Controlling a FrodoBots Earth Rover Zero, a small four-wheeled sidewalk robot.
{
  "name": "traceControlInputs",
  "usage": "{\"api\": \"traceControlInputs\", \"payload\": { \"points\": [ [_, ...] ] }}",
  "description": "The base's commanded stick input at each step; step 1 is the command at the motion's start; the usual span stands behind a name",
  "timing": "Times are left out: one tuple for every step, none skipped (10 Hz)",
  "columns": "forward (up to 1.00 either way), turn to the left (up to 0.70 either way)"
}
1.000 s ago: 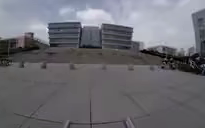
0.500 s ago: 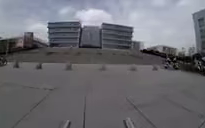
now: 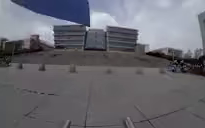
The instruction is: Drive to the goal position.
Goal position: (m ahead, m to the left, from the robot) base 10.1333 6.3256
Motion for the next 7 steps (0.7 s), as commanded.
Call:
{"api": "traceControlInputs", "payload": {
  "points": [
    [1.0,-0.01],
    [1.0,-0.01],
    [1.0,-0.01],
    [1.0,-0.01],
    [1.0,-0.01],
    [1.0,0.0],
    [1.0,0.0]
  ]
}}
